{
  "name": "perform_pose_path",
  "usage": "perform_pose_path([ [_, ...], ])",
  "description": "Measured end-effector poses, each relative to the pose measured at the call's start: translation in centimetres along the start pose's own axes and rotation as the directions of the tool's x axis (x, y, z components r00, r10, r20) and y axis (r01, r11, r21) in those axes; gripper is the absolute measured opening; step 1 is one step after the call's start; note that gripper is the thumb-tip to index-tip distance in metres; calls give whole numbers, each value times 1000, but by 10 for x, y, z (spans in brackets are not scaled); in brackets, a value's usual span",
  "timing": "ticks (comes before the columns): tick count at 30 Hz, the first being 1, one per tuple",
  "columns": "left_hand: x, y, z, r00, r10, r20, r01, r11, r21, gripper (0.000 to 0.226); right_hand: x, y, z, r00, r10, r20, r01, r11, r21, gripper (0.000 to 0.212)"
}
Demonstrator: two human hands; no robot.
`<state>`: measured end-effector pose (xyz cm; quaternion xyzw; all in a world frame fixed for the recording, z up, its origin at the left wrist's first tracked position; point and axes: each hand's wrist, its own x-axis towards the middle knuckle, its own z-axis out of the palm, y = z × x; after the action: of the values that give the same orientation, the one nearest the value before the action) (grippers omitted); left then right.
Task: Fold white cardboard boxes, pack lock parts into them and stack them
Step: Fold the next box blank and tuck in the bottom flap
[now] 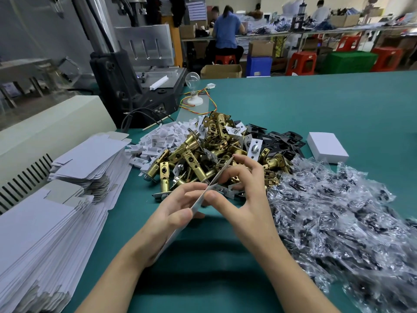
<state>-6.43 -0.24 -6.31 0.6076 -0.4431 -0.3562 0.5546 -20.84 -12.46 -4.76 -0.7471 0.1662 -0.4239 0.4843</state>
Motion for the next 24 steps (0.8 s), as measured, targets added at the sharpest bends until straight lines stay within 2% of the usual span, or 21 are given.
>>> perform_pose_path([
  [1, 2, -1, -1, 1000, -1, 2, 1, 1000, 0, 101, 0, 0, 0, 1000, 9, -2, -9, 1000, 7, 34],
  [4, -1, -6, -1, 999, 49, 23, -49, 998, 32, 69, 1, 1, -1, 1000, 21, -7, -21, 999, 27, 37],
  [7, -7, -5, -3, 998, 26, 54, -28, 999, 38, 60, 1, 3, -2, 1000, 11, -18, -11, 999, 44, 38],
  [9, -6, -2, -3, 999, 23, 40, -25, 999, 41, 65, 1, 4, -2, 1000, 16, -13, -15, 998, 55, 40],
  [12, -7, -2, -6, 1000, 2, 25, -3, 1000, 26, 93, 1, 7, -2, 1000, 31, 4, -31, 998, 55, 43],
  [14, -8, -3, -9, 1000, 4, -6, -4, 1000, -4, 93, 2, 8, -1, 999, 44, 32, -46, 996, 71, 40],
  [17, -8, -3, -9, 999, -18, -39, 15, 998, -67, 83, 3, 8, 1, 994, 54, 95, -71, 981, 182, 37],
  [20, -8, 1, -7, 996, -68, -60, 54, 978, -203, 75, 4, 7, 0, 992, 96, 87, -119, 938, 325, 37],
  [22, -8, 1, -7, 993, -103, -55, 80, 943, -323, 73, 5, 6, -1, 981, 173, 87, -194, 882, 429, 46],
  [24, -8, 0, -5, 988, -134, -71, 96, 914, -395, 61, 5, 7, 0, 963, 244, 116, -269, 834, 482, 55],
])
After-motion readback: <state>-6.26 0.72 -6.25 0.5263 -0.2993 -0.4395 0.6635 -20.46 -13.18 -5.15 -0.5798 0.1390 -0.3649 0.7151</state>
